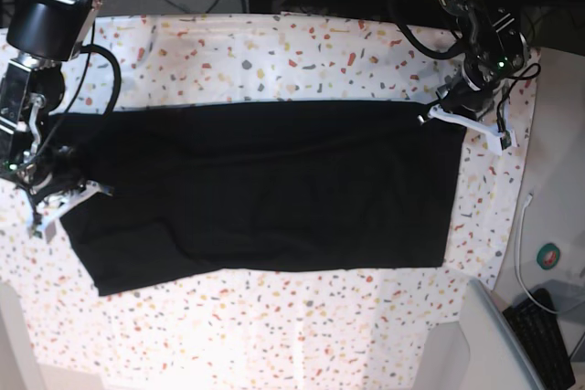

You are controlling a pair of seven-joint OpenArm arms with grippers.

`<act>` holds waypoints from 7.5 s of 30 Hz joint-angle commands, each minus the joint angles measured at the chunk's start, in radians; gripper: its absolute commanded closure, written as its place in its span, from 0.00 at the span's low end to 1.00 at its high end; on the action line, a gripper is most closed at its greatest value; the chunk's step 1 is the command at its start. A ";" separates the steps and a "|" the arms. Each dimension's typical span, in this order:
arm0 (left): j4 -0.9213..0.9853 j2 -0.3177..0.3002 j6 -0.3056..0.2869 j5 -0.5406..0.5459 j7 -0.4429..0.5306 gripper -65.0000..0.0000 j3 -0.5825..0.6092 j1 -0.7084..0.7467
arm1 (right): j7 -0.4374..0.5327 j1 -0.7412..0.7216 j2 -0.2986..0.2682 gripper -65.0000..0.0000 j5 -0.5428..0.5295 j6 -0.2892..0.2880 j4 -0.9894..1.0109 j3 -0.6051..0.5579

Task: Layout the t-shirt on the table in an organized manner, then fold the t-shirt properly
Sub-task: 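Regrasp the black shirt's edge corners with both grippers, then pull the held shirt edge taut with both grippers, then drag the shirt edge away from the robot with both grippers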

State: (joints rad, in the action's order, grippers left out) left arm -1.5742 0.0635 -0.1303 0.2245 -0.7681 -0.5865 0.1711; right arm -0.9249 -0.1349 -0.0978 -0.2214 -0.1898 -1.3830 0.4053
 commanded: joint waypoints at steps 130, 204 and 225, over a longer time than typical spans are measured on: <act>-0.088 -0.100 0.148 0.209 0.101 1.00 -0.419 0.364 | 0.037 -0.174 -0.035 0.43 -0.629 0.060 -0.058 -1.043; 0.128 -0.136 -0.030 0.201 0.103 1.00 -0.082 0.110 | 0.254 0.522 0.023 1.00 -0.709 -0.175 0.024 0.353; 0.067 -0.130 -0.029 0.206 0.103 0.45 -0.089 0.166 | 0.240 0.616 0.092 0.55 -0.711 -0.095 -0.146 0.373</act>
State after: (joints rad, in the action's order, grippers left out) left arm -1.4872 -0.0559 -0.1509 0.4198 -0.6849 -0.6720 0.3359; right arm -0.6964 0.4706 0.0002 -0.9165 -0.2768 -1.5146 0.7689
